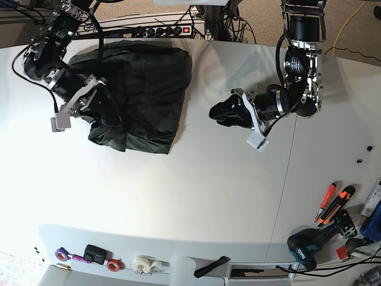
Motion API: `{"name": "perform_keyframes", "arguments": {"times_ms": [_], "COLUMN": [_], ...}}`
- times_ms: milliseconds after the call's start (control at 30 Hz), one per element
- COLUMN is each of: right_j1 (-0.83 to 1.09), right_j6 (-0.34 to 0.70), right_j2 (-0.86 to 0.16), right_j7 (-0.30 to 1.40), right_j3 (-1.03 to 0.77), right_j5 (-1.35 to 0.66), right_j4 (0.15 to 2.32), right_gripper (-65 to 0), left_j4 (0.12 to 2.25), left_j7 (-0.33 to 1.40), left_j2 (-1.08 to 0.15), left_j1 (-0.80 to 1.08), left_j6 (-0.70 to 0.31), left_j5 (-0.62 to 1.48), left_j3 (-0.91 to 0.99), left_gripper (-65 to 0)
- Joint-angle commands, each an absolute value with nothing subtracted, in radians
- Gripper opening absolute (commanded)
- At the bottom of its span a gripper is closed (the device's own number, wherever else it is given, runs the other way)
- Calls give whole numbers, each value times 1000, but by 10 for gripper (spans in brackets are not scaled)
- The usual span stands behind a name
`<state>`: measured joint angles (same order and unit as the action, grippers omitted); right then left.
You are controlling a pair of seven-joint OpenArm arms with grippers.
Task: Layout the t-shirt on the table in an organized manner, then fold the t-shirt properly
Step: 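Tuck and press the shirt edge with the right gripper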
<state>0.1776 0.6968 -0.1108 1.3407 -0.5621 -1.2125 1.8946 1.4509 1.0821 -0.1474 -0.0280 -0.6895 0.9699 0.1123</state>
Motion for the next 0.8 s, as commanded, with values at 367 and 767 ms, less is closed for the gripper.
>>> {"name": "perform_keyframes", "arguments": {"times_ms": [367, 767], "right_j1": [168, 115], "right_j6": [670, 496], "right_j2": [-121, -121], "right_j7": [1015, 978], "right_j3": [-241, 41], "right_j5": [-766, -485], "right_j4": [1912, 1912], "right_gripper": [-650, -332], "left_j4": [1468, 1468], "left_j7": [1077, 1078], "left_j2": [-150, -150], "left_j1": [-44, -44], "left_j6": [-698, -698], "left_j5": [1000, 1000], "left_j3": [113, 113], "left_gripper": [-449, -449]}}
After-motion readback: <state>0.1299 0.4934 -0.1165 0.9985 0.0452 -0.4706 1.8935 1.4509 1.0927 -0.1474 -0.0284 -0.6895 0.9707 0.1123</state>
